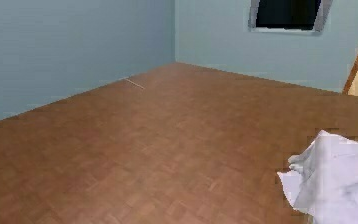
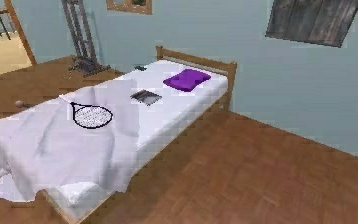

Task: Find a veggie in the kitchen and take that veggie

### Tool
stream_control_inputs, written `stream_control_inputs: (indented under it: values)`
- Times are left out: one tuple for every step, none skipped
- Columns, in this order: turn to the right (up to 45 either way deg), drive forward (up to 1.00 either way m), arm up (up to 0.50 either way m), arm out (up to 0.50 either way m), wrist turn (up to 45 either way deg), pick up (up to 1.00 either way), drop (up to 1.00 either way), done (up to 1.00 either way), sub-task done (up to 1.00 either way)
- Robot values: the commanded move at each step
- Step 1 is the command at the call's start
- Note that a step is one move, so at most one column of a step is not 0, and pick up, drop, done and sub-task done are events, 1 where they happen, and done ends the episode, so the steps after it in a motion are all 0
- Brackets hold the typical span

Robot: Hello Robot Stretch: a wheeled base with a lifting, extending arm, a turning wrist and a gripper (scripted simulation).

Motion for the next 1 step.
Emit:
stream_control_inputs:
  values:
    - [3.0,0.0,0.0,0.0,0.0,0.0,0.0,0.0,0.0]
